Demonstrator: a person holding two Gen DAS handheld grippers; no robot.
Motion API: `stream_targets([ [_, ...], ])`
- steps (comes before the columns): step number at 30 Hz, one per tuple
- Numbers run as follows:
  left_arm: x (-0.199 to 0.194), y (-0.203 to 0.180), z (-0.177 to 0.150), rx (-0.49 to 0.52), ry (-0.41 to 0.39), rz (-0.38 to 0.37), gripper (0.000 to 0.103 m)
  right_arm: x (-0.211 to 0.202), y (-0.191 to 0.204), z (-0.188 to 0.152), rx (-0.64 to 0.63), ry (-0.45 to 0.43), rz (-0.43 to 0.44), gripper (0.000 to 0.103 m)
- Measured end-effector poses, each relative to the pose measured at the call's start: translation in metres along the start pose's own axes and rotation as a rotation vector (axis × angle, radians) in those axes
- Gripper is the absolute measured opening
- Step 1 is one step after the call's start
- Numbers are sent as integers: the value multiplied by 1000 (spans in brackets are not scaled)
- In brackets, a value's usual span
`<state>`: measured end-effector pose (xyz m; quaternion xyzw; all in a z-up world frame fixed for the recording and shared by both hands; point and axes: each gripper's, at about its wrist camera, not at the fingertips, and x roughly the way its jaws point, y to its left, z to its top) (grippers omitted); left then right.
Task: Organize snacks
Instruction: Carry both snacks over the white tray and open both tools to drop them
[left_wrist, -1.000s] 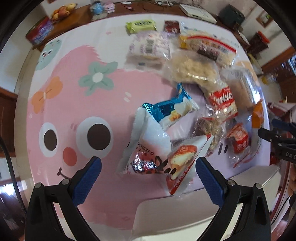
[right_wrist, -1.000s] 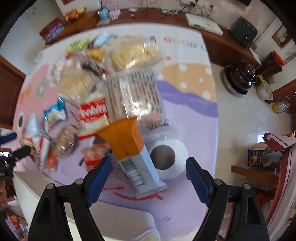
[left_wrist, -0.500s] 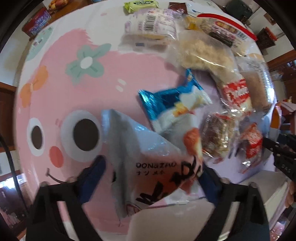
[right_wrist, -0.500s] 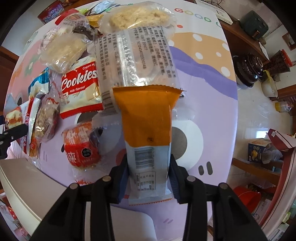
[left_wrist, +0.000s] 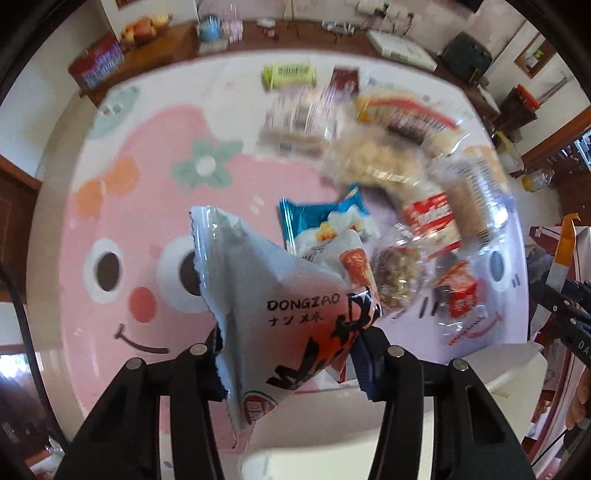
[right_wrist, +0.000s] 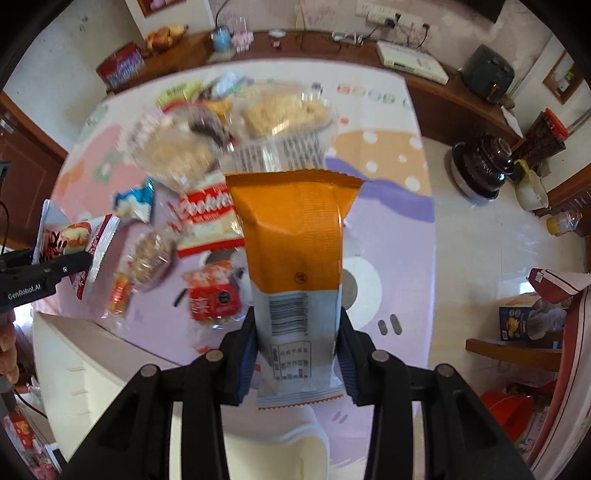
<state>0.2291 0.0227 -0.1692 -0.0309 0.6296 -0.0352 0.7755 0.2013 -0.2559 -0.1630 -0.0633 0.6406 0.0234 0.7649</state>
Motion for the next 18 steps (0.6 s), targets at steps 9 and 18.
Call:
stream_targets([
  [9,-114,-7,-22,53,-183,-17,49,-78,-8,-16,54,-141,41,39],
  [18,-172,-24,-78,93,-273,10,50,-147,15,-57,39,-232,117,39],
])
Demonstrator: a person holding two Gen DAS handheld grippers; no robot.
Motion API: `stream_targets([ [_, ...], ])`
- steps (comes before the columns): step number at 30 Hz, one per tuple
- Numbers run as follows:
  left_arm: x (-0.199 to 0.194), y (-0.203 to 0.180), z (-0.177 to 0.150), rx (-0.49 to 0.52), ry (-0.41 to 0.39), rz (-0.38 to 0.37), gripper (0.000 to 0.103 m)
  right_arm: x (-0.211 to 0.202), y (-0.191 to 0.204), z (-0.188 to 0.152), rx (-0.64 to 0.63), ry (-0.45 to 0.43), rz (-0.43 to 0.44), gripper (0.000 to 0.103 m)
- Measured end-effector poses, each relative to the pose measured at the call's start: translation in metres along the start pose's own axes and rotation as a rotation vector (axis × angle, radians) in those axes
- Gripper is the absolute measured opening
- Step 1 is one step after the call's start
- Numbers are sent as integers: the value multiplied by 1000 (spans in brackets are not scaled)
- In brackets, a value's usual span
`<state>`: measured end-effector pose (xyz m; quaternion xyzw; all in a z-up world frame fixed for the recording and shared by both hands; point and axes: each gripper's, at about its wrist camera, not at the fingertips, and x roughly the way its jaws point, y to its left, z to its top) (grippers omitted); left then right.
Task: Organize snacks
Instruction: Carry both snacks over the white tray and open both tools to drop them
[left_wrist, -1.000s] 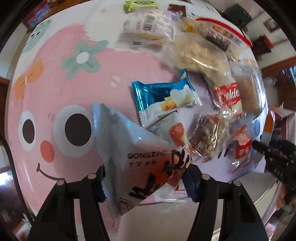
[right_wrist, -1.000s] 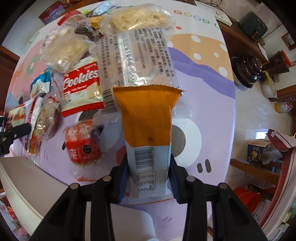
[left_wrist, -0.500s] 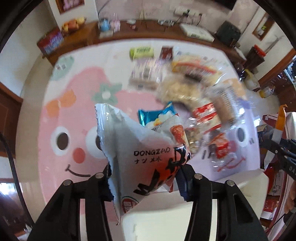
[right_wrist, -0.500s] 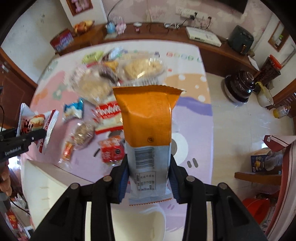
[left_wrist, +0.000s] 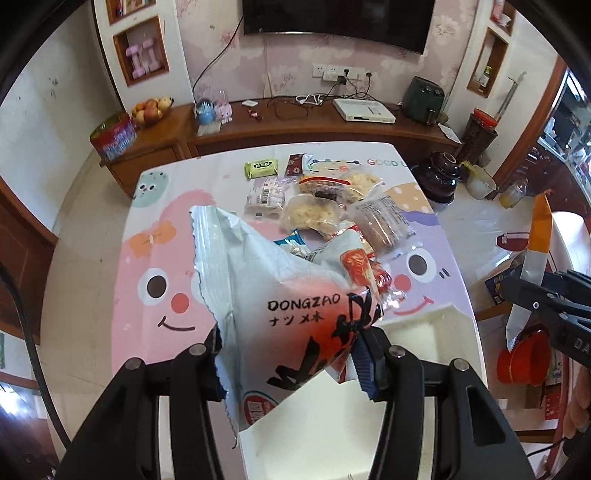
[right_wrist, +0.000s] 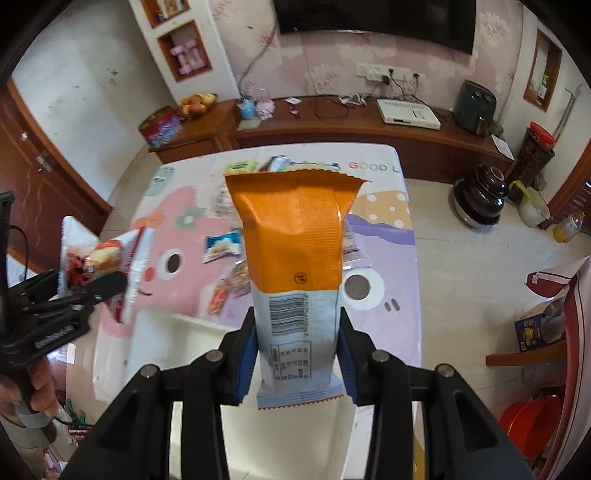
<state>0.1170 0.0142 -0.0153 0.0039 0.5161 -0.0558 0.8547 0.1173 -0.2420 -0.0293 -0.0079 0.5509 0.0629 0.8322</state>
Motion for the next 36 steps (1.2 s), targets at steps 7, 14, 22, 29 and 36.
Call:
stream_targets([
  [7,-22,-20,-37,21,-18,9,50,-26,24,-36,-11,-23,26,39],
  [14,-14,-29,-66,24,-23,96,50,-21,40,-73,-13,-17,-15,40],
  [22,11,-31,-89,-29,43,118,51,6,41,-93,13,56,-63,40],
  [29,17,-31,-97,-37,68,113,51,18,45,-105,7,102,-63,40],
  [36,18,-33,-98,-25,75,117,51,20,47,-108,1,114,-62,40],
])
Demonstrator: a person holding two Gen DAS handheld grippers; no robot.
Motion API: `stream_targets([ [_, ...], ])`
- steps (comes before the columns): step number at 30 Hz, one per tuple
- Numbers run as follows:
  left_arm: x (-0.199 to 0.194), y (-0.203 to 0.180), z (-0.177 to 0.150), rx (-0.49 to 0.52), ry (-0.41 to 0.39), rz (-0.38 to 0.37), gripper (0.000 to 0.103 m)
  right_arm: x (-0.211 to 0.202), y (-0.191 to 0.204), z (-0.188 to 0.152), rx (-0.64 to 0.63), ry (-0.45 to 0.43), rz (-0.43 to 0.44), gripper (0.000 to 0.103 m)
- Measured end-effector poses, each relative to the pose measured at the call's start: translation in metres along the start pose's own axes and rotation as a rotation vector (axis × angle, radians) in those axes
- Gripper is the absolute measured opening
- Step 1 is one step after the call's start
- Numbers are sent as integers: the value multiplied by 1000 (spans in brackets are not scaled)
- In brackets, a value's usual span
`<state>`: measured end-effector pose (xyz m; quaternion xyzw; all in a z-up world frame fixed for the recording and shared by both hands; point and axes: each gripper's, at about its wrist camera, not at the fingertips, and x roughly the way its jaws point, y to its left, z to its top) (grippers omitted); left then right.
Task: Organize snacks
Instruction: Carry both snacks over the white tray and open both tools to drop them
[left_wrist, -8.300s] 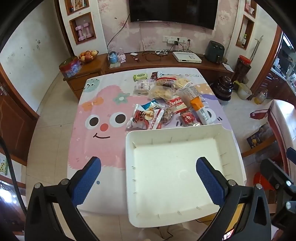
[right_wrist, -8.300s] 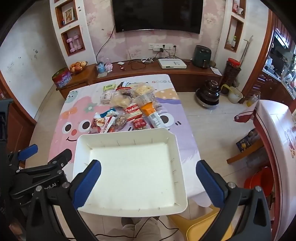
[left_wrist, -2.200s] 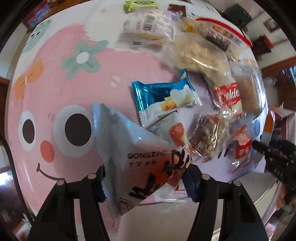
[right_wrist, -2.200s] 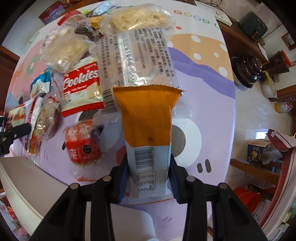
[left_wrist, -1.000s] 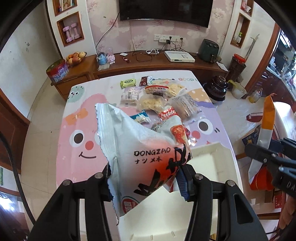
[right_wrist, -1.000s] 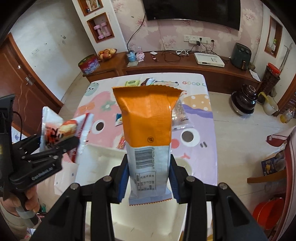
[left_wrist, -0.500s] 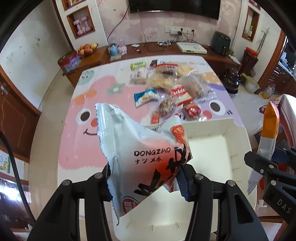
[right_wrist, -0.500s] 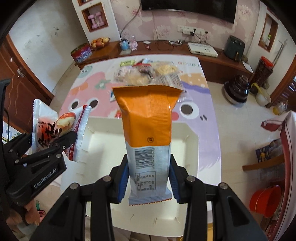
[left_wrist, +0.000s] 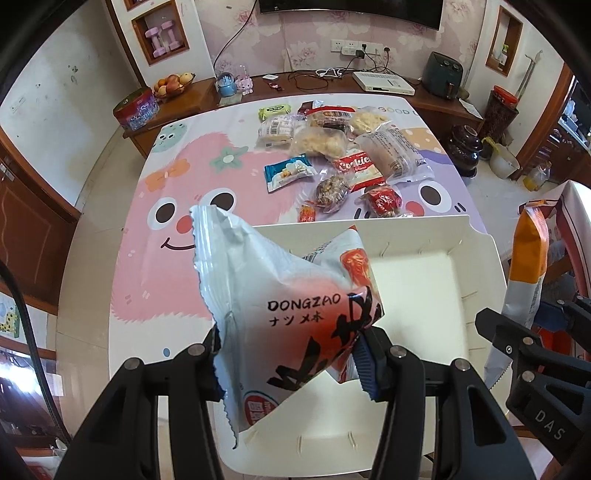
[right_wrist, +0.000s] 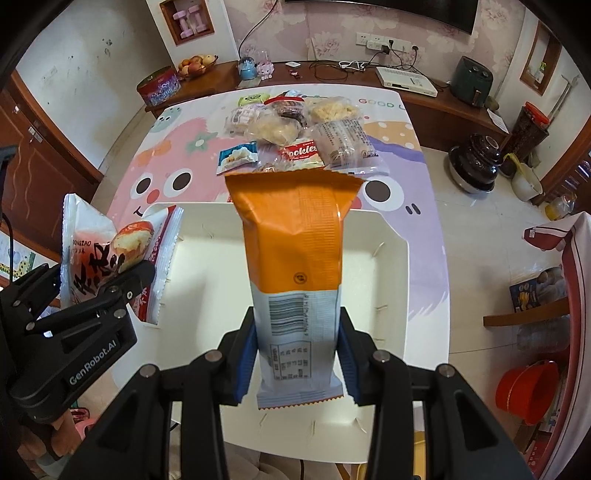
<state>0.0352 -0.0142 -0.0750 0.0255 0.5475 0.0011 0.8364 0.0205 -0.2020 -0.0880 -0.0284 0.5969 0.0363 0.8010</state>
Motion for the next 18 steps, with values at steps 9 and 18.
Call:
stream_targets([
  [9,-5,-4,1,29,-19,19,77,3,3,-2,-8,17,-15,42],
  [18,-11,-4,0,48,-42,28,89,8,2,-4,8,39,-25,49],
])
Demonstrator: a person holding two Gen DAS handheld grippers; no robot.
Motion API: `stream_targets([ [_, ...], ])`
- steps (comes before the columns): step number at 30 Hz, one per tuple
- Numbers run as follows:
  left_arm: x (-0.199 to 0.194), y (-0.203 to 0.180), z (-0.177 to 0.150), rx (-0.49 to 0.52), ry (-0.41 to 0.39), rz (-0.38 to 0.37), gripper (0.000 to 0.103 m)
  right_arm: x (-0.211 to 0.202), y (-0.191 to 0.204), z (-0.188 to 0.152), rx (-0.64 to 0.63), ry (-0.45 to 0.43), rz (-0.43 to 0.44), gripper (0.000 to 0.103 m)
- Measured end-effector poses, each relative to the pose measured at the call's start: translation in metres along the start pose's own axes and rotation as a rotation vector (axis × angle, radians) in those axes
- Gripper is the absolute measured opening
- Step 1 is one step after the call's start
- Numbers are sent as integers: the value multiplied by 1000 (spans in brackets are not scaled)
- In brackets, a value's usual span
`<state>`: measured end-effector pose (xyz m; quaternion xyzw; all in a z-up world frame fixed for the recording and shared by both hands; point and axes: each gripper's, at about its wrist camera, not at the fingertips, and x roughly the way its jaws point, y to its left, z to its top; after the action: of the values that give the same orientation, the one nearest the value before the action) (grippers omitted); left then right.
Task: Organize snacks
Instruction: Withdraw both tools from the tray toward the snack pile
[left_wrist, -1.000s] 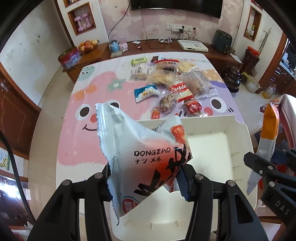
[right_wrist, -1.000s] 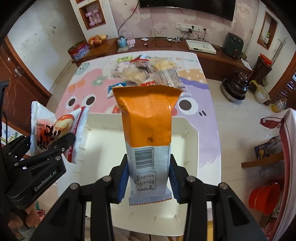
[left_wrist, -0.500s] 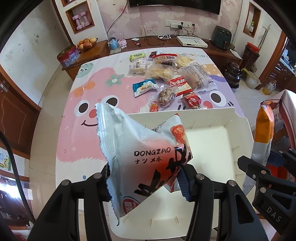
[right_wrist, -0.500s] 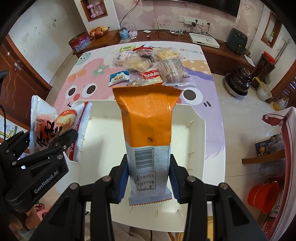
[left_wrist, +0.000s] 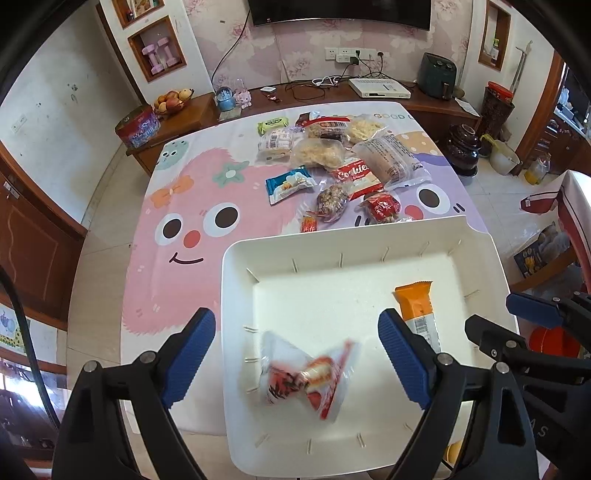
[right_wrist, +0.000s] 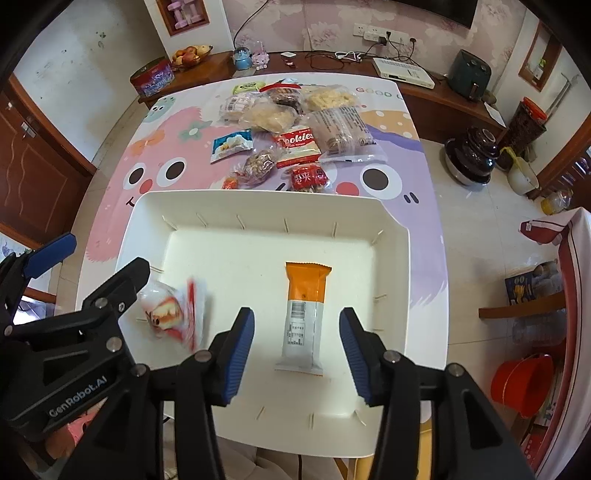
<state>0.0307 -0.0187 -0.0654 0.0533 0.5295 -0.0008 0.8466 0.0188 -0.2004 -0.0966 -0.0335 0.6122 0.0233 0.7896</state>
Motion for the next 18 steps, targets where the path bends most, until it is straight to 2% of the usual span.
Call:
stream_targets([
  [18,-1,0,0,-2,-5,2,89,-12,2,-1,-3,-41,-2,49],
])
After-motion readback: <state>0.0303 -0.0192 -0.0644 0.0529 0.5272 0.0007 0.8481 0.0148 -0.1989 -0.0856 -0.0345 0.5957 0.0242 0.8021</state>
